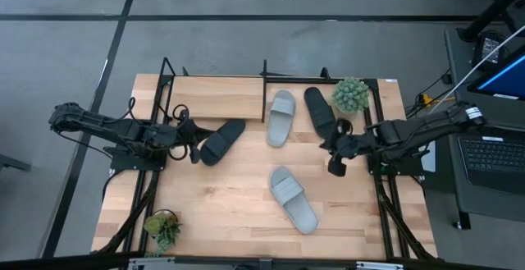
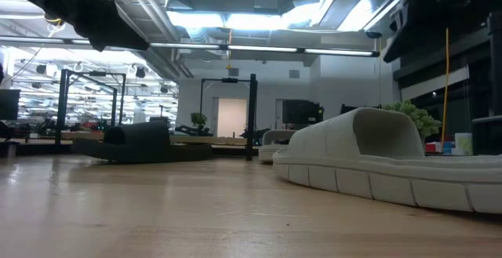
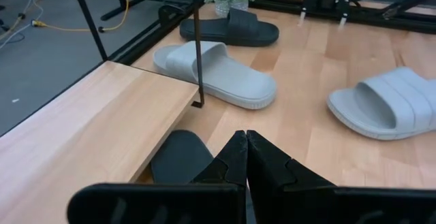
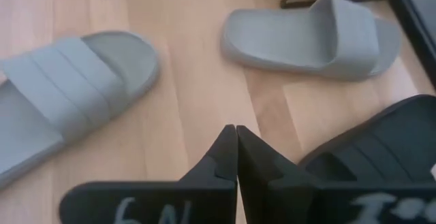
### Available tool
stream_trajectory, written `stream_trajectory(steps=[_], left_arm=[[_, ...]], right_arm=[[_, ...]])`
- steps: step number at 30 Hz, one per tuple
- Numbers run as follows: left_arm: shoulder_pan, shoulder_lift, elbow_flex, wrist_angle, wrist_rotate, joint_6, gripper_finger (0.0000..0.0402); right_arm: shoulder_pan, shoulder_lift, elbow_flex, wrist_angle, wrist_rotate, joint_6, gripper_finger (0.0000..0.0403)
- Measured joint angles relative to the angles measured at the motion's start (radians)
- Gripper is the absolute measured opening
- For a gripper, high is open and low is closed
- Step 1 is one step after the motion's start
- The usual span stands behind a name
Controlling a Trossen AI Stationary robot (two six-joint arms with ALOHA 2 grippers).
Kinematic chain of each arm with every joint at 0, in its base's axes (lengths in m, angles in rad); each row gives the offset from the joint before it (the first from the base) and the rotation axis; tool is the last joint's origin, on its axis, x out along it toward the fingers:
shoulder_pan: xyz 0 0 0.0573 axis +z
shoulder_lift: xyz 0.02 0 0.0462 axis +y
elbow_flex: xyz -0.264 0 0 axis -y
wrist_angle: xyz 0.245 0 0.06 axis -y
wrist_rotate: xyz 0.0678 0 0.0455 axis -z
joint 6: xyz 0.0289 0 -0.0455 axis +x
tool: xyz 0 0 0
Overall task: Pick and place slides into the shelf
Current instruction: Put the right black slides on the shelf
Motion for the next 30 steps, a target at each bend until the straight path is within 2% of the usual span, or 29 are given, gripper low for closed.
stream_trajectory(steps=[12,17,21,30], left_arm=[[0.0,0.0,0.0,-0.004,0.0,0.003,0.0],[0.0,0.0,0.0,-0.01,0.0,0.004,0.0],[0.0,0.0,0.0,-0.01,0.0,0.004,0.0],[0.0,0.0,0.0,-0.01,0.0,0.004,0.0]], right_arm=[[-0.043,0.12,-0.001,-0.074,0.0,0.048,0.0035],[-0.074,0.132,-0.001,-0.077,0.001,0.048,0.005],[-0.097,0.132,-0.001,-0.111,0.05,0.071,0.0059],[-0.137,0.133,-0.001,-0.135,0.055,0.061,0.0063]])
